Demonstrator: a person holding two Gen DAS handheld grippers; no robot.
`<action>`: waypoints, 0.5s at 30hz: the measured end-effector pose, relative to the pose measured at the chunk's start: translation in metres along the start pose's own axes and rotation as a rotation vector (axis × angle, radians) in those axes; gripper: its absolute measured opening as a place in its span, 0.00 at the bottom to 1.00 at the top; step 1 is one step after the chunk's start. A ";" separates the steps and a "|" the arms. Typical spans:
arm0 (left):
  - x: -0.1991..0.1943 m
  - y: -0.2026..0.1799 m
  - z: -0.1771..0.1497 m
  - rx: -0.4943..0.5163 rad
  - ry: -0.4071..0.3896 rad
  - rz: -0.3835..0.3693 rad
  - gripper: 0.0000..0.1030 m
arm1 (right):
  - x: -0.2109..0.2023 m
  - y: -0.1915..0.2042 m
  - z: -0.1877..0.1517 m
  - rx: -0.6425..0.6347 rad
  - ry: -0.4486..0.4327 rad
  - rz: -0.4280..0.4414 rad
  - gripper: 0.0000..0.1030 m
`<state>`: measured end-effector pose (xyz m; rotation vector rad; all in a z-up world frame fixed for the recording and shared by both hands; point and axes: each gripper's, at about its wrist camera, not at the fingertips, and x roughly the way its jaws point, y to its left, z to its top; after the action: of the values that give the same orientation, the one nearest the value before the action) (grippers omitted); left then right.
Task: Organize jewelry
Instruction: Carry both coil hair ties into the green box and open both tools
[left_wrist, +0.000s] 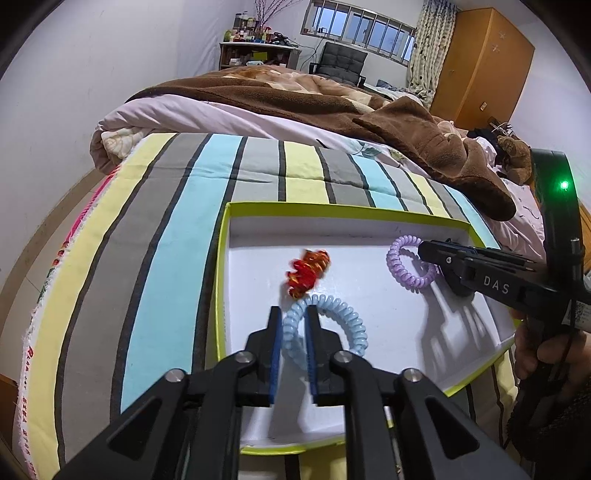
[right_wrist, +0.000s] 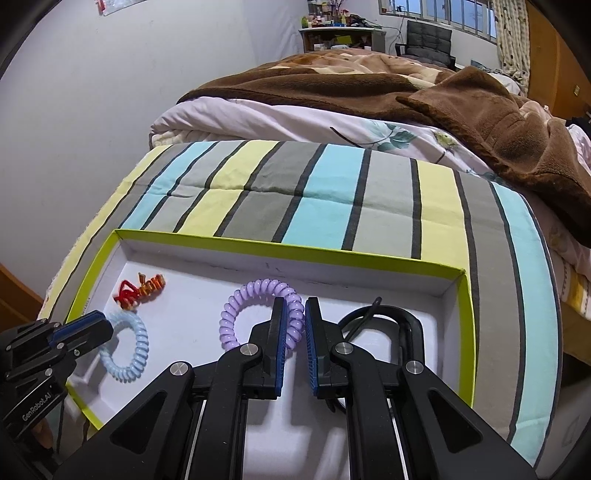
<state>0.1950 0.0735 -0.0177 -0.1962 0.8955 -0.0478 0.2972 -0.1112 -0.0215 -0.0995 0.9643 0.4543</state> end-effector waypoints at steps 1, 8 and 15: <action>-0.001 -0.001 0.000 0.001 0.000 0.000 0.16 | 0.000 0.001 0.000 0.001 0.002 -0.002 0.10; -0.003 -0.002 0.001 0.002 -0.011 0.000 0.26 | 0.000 0.000 0.000 0.012 0.000 -0.001 0.14; -0.010 -0.004 0.000 0.008 -0.019 -0.010 0.30 | -0.008 -0.002 -0.003 0.017 -0.016 0.006 0.18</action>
<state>0.1890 0.0704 -0.0092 -0.1935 0.8757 -0.0587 0.2919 -0.1159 -0.0170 -0.0781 0.9526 0.4515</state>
